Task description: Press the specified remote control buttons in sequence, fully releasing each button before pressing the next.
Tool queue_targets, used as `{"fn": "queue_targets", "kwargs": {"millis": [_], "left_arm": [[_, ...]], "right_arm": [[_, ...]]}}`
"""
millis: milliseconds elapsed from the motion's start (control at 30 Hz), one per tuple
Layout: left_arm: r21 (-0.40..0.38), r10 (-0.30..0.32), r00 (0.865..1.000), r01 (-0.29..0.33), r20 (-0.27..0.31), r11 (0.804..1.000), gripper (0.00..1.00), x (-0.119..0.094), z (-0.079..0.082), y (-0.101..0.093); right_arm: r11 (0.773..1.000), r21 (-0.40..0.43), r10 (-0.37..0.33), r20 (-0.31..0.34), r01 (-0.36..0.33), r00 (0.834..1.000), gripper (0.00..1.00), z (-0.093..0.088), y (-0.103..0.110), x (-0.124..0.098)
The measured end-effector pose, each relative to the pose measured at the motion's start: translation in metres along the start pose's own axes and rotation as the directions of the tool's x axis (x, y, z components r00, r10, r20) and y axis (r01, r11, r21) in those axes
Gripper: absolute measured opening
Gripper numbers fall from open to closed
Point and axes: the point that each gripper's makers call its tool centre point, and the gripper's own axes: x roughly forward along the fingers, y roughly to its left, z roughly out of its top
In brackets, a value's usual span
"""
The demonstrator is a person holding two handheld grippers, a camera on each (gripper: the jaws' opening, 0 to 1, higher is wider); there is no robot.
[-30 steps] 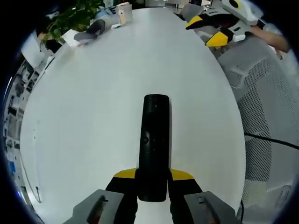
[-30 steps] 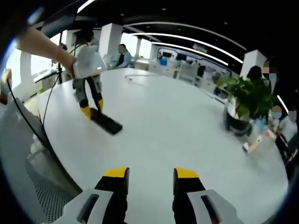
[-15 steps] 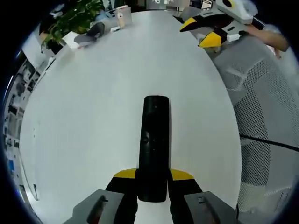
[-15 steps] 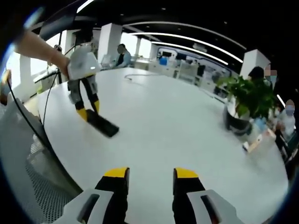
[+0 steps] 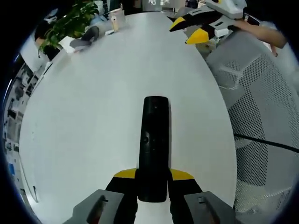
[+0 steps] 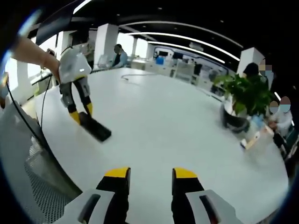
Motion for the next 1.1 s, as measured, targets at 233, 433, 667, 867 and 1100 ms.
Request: {"fn": "queue_targets", "kwargs": {"millis": [233,433,667,867,1100], "left_arm": [[-0.027,0.007,1.000,-0.006,0.030,1.000,0.23,0.000,0.000,-0.002],[-0.064,0.021,0.998,-0.017,0.064,0.998,0.23,0.000,0.001,-0.007],[-0.068,0.027,0.996,-0.022,0.082,0.997,0.23,0.000,0.001,-0.019],[-0.076,0.030,0.995,-0.023,0.094,0.997,0.23,0.000,0.002,-0.024],[-0.081,0.034,0.994,-0.025,0.104,0.996,0.23,0.000,0.003,-0.030]], "right_arm": [[1.000,0.007,-0.004,-0.007,0.004,1.000,0.32,-0.002,-0.001,0.000],[1.000,-0.001,0.009,-0.016,-0.009,1.000,0.32,-0.003,0.002,0.001],[1.000,-0.003,0.022,-0.019,-0.022,1.000,0.32,-0.004,0.004,0.002],[1.000,-0.003,0.028,-0.017,-0.028,0.999,0.31,-0.003,0.005,0.002],[0.999,-0.004,0.035,-0.018,-0.035,0.999,0.31,-0.003,0.006,0.003]]}}
